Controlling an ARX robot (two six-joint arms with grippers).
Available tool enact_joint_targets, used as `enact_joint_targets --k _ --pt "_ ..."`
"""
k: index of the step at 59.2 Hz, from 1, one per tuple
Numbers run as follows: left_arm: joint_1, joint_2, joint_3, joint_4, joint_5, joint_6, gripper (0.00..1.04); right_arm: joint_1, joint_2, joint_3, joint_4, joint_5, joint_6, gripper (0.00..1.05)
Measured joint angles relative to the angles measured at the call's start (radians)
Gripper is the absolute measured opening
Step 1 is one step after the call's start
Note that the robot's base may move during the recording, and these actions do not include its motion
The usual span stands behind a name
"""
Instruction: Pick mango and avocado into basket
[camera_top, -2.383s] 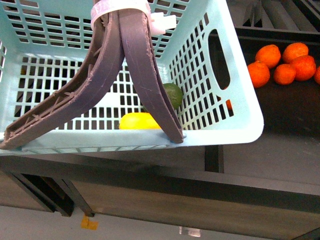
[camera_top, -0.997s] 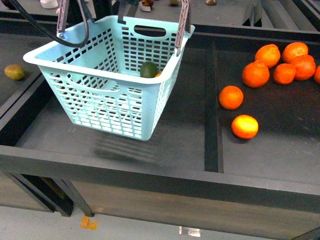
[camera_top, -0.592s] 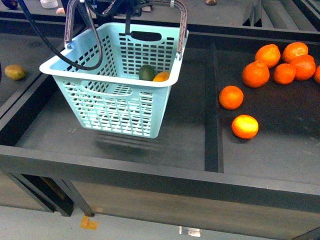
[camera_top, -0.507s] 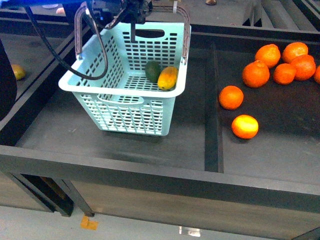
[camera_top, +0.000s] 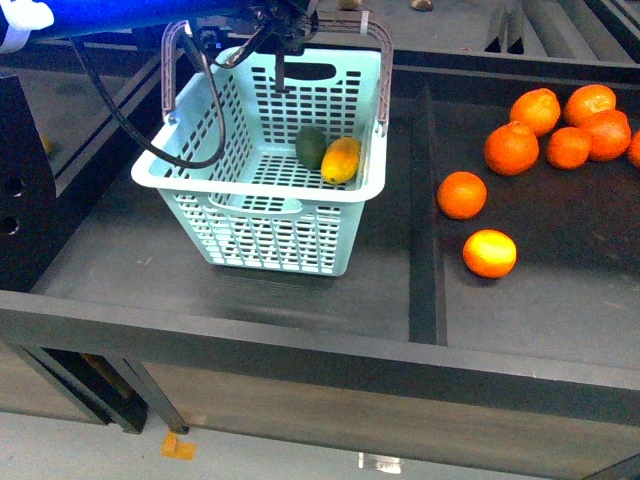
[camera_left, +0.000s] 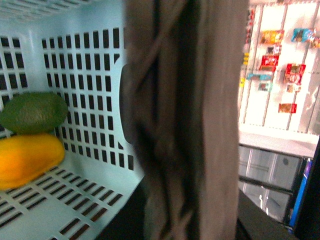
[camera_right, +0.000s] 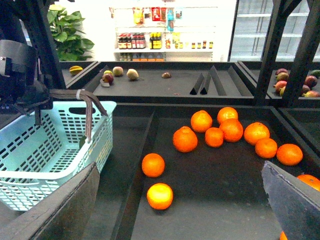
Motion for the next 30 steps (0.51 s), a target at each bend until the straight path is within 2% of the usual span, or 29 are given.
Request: enact_joint_targets --k 9,12,13,15,22,25,26,28,30 --pt "0.0 0.0 0.0 -0.036 0.033 -0.018 0.5 0.0 0.0 0.0 0.0 0.0 0.0 0.97" --pt "0.001 0.0 0.0 -0.05 0.033 -0.018 0.55 0.0 0.0 0.0 0.0 0.0 0.0 0.97" --pt "0.002 -0.002 0.0 -0.064 0.033 -0.019 0.62 0.0 0.0 0.0 0.0 0.0 0.0 0.97" --pt "0.002 -0.003 0.0 -0.074 0.033 -0.022 0.65 0.0 0.0 0.0 0.0 0.0 0.0 0.97" --pt "0.0 -0.008 0.0 -0.13 0.042 -0.035 0.89 0.0 0.0 0.0 0.0 0.0 0.0 0.97" --pt "-0.002 -0.01 0.0 -0.138 0.044 -0.037 0.94 0.0 0.0 0.0 0.0 0.0 0.0 0.97" --pt "-0.003 -0.015 0.0 -0.148 0.05 -0.041 1.01 0.0 0.0 0.0 0.0 0.0 0.0 0.97" --pt "-0.005 -0.019 0.0 -0.153 0.05 -0.046 1.03 0.0 0.0 0.0 0.0 0.0 0.0 0.97" --pt "-0.007 -0.029 0.0 -0.159 0.05 -0.047 1.01 0.0 0.0 0.0 0.0 0.0 0.0 0.97"
